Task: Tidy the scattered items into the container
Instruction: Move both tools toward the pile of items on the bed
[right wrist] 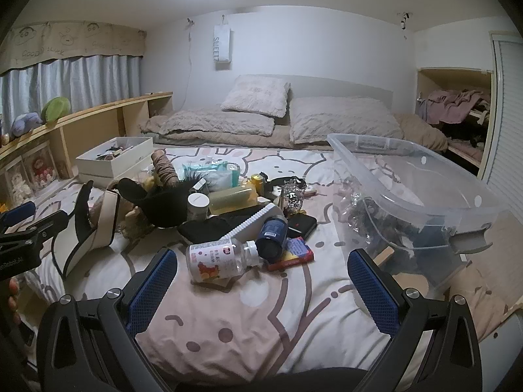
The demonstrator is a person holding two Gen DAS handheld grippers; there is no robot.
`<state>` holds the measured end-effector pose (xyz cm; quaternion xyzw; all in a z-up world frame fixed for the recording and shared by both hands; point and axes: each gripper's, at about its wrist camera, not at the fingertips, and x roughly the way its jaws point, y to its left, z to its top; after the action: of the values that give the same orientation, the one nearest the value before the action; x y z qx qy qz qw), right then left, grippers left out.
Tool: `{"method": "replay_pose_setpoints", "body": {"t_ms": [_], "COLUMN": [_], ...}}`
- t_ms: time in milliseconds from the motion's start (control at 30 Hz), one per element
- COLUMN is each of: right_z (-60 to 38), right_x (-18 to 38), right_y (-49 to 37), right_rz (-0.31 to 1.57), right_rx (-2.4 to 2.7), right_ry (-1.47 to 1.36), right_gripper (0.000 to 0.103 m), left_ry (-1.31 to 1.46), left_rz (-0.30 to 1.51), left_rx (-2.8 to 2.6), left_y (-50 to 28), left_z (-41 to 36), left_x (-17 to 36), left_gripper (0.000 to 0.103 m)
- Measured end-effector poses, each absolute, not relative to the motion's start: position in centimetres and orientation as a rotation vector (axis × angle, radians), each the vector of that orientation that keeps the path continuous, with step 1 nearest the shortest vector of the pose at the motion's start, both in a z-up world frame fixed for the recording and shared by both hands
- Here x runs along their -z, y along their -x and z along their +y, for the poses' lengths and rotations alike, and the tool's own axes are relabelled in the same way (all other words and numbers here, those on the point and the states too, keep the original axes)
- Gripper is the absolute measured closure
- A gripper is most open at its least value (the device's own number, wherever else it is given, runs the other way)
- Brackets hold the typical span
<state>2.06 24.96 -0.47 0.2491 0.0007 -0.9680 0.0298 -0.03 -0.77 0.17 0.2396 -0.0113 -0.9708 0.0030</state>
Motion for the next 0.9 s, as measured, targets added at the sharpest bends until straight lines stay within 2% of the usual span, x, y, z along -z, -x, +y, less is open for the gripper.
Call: {"method": "replay_pose_setpoints", "body": {"t_ms": [900], "right_z": [23.9], "right_x": [4.6], "right_y": [1.7], "right_rz": [-0.007], "right_rx": [2.888], "right_ry": [-0.931], "right_gripper": [0.000], "left_ry": [-0.950], "left_rz": [-0.006], "left_rx": [3.032], "left_y": [3.7], "left_z": [0.4], "left_x": [4.8], "left_gripper": [0.000]}}
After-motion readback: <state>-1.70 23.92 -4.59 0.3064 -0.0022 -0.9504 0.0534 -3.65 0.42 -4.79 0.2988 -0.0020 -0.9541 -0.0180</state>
